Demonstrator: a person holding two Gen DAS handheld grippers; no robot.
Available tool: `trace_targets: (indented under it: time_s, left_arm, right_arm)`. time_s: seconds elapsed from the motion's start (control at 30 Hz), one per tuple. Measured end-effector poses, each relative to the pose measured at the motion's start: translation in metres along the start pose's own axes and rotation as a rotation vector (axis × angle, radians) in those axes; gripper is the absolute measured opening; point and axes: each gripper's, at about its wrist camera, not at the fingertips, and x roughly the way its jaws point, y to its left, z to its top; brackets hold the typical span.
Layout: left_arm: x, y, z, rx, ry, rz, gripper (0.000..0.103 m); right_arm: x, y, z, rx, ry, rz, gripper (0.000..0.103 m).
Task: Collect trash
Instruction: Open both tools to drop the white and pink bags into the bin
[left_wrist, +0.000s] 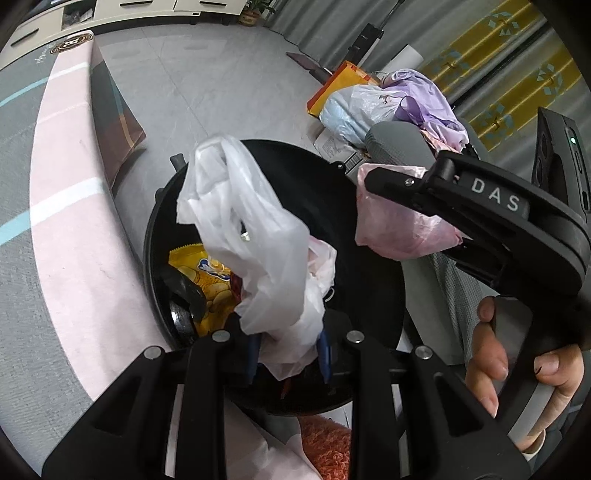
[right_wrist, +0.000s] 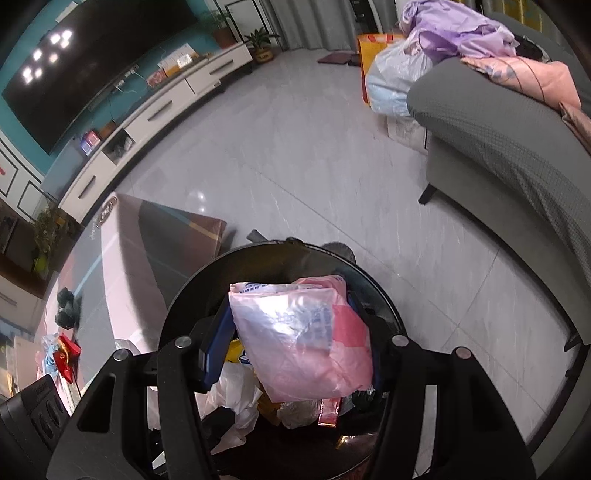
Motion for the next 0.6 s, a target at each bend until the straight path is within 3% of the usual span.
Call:
trace_targets:
  time_s: [0.4,0.6]
  left_arm:
    - [0.015,-0.004,0.000,-0.002,0.031,0.009,0.030]
    - [0.011,-0.005,-0.002,0.008,0.027,0.004,0.039]
  right_arm:
    - [0.009,-0.009,-0.002,0.022,0.051,-0.027,0.063]
    - [0.005,-0.011,-0.001,0.033,0.040,-0.016,0.068]
